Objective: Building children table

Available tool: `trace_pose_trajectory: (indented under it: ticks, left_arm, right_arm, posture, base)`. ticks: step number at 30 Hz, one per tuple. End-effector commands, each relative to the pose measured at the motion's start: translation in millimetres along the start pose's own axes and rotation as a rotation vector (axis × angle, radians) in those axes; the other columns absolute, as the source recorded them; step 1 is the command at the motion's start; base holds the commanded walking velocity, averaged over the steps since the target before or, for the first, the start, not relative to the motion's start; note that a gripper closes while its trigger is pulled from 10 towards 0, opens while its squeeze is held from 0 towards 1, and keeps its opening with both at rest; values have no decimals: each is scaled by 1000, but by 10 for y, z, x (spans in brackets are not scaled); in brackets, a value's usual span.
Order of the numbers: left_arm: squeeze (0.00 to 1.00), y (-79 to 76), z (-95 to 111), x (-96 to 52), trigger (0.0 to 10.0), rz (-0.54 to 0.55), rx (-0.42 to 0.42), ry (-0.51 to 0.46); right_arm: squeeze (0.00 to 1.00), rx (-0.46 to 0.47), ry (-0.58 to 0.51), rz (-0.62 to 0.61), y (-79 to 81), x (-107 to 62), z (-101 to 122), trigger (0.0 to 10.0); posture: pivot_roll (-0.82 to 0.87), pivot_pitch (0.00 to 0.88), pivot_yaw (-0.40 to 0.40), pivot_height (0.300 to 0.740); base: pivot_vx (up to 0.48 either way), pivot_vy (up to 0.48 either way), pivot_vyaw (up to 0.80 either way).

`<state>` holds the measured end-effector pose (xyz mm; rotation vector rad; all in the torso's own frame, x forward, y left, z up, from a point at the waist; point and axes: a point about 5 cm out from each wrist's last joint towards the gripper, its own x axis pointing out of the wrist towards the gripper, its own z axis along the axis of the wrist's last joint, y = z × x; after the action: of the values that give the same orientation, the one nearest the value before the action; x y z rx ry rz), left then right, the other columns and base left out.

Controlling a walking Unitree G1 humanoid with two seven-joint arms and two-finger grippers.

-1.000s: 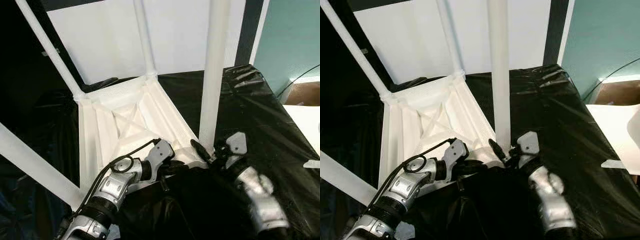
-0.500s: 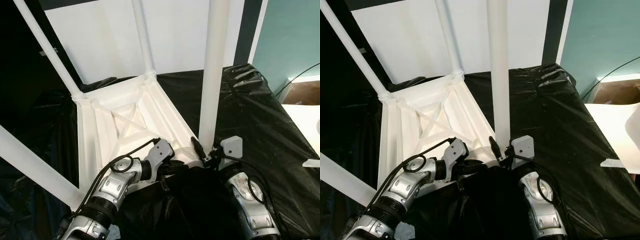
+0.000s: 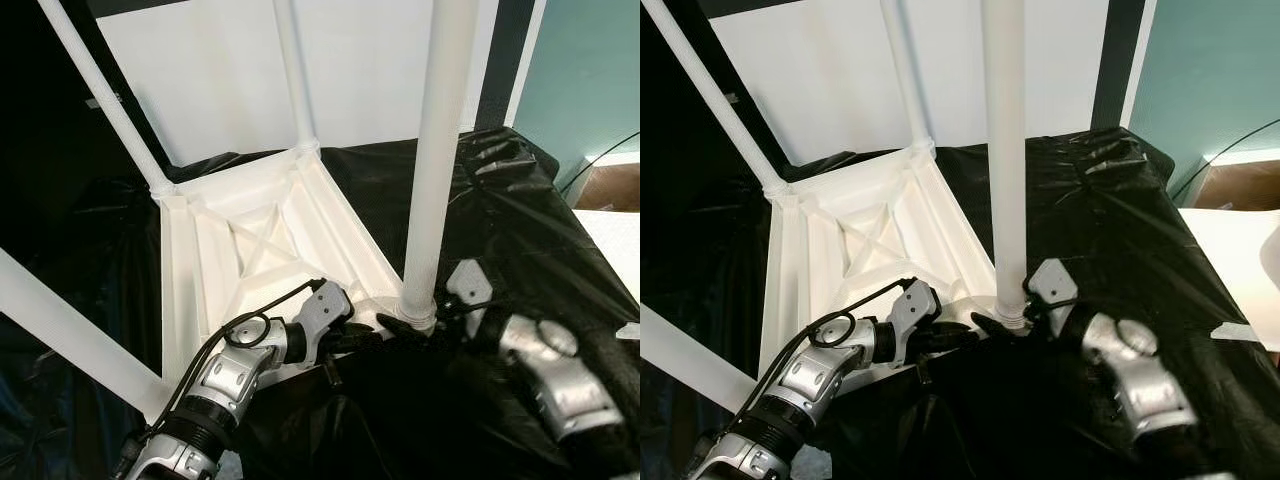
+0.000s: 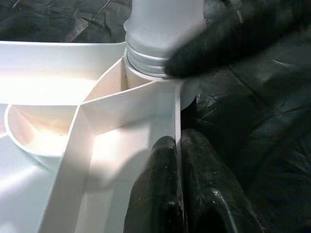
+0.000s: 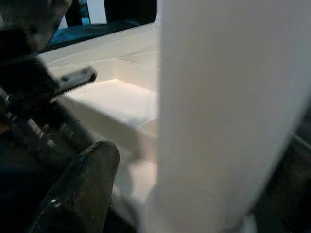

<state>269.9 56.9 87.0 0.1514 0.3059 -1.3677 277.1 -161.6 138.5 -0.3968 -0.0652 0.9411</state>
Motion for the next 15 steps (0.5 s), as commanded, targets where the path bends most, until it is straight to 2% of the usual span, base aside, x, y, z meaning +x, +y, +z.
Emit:
trace_pose_trajectory:
  ticks: [1,3,4,9,15]
  left_arm:
    - [0,-168,-310,39,10000,-88,-136,50]
    - [0,-168,-309,36,10000,-87,-136,50]
    - [0,-167,-308,31,10000,-85,-134,51]
    - [0,-164,-312,13,10000,-79,-136,53]
    - [0,-157,-330,0,10000,-77,-138,57]
  right_arm:
    - [0,6,18,41,-35,11,-22,10000]
    - [0,0,30,54,-65,4,-23,10000]
    - [0,14,50,96,-76,-13,-35,0]
    - [0,57,93,221,-24,-79,-92,0]
    - [0,99,106,227,32,-106,-151,0]
  posture:
    - [-70,0,91,740]
    - [-70,0,91,740]
    - [-67,0,90,740]
    - [-61,0,91,740]
    - [-61,0,95,740]
  base:
    - [0,0,0]
    - [0,0,0]
    - [0,0,0]
    - [0,0,0]
    - [0,0,0]
